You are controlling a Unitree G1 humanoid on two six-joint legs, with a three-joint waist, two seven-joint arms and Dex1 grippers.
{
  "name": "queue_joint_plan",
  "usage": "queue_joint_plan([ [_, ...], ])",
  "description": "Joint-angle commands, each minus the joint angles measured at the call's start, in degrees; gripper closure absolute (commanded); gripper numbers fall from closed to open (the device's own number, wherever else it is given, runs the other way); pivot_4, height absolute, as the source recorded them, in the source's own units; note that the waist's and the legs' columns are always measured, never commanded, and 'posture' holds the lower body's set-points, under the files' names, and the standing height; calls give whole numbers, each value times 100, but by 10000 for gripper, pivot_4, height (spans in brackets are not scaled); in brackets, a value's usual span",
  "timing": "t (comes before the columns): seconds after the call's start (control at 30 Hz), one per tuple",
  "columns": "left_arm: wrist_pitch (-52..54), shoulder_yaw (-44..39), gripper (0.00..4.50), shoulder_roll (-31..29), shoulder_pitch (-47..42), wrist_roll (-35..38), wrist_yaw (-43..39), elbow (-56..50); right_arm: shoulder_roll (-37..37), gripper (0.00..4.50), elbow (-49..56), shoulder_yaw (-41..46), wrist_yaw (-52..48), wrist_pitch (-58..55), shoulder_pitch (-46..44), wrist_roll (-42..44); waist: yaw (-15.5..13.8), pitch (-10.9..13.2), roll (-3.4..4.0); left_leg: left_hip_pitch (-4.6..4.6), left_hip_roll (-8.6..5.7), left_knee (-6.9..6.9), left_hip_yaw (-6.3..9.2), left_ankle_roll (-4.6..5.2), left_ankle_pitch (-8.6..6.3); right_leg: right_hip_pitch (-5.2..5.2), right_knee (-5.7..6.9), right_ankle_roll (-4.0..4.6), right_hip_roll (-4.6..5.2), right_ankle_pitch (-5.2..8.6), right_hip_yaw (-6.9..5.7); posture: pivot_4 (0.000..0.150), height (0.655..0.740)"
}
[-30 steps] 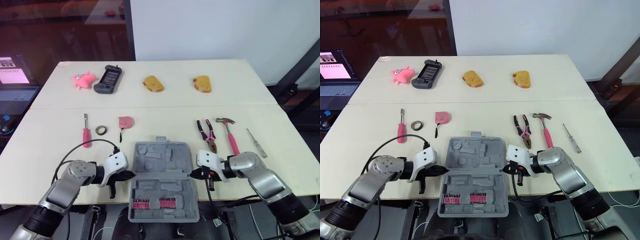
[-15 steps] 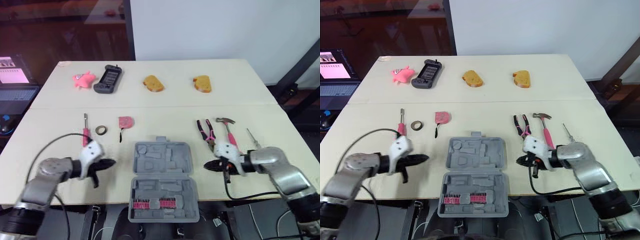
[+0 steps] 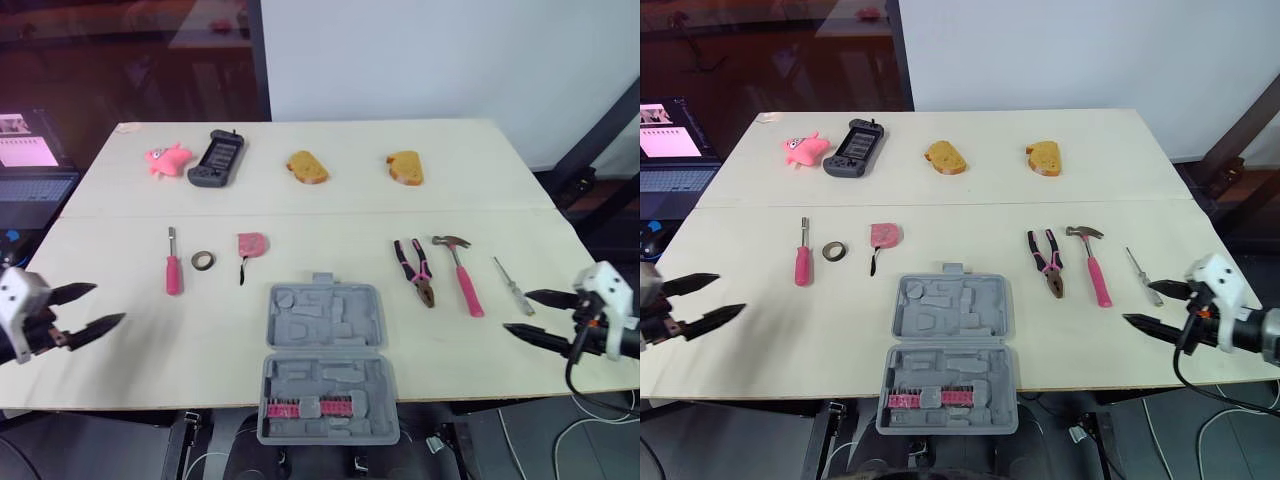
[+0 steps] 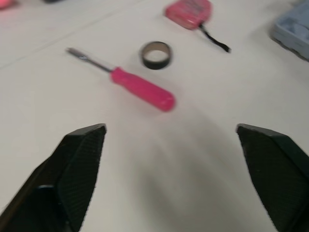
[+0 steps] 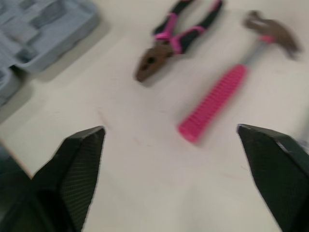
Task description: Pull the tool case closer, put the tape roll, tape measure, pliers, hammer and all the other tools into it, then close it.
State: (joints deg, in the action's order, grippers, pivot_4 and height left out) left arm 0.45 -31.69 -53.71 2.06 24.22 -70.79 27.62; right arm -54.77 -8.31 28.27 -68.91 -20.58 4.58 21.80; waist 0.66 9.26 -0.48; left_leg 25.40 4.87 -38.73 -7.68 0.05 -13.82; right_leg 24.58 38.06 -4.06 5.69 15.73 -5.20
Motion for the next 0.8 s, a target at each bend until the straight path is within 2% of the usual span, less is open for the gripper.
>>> queue_joint_plan([
  [0.03, -309, -579, 199, 27, 259, 196, 97, 289, -12, 198, -530, 515, 135, 126, -214, 280, 11, 0, 1, 0, 1, 1, -1, 0, 0, 0, 0, 0, 3, 0, 0, 1500, 7188],
  [0.2, -395, -633, 199, 82, 332, 248, 188, 335, 38, 198, -832, 384, 253, 281, -502, 282, 5, 0, 1, -5, 0, 13, -2, -1, 1, 3, 1, 1, 11, 0, 0, 1500, 7188],
  [0.4, -192, -687, 199, 204, 481, 350, 468, -177, 122, 198, -440, 62, 358, -186, -1034, 543, 10, 0, 1, -4, -2, 16, -2, -1, 1, 2, 0, 1, 18, 0, 1, 1500, 7188],
  [0.53, 507, -974, 199, 561, 865, 762, 1012, -1263, 134, 198, 460, -402, 348, -1304, -1804, 1247, 50, -1, 5, -4, -2, 26, -9, -1, 2, -8, 2, -2, 19, -2, 10, 1500, 7188],
  [0.63, 984, -1057, 199, 814, 1207, 952, 1366, -2075, 127, 198, 942, -801, 431, -1627, -2293, 1362, 54, 0, 3, -6, -1, 40, -11, -4, 5, -3, 1, -10, 17, -6, 13, 1500, 7188],
  [0.73, 1751, -1004, 199, 1066, 1464, 1131, 2085, -3069, 215, 198, 1389, -1392, 453, -2198, -3103, 1636, 37, 1, 4, -5, -3, 48, -10, -9, 8, 1, 1, -15, 16, -10, 14, 1500, 7188],
  [0.8, 2132, -969, 199, 1230, 1600, 1290, 2416, -3709, 268, 198, 1458, -1875, 467, -2185, -3548, 1422, 23, 1, 1, -6, -3, 48, -7, -12, 11, 2, 2, -13, 16, -9, 12, 1500, 7188],
])
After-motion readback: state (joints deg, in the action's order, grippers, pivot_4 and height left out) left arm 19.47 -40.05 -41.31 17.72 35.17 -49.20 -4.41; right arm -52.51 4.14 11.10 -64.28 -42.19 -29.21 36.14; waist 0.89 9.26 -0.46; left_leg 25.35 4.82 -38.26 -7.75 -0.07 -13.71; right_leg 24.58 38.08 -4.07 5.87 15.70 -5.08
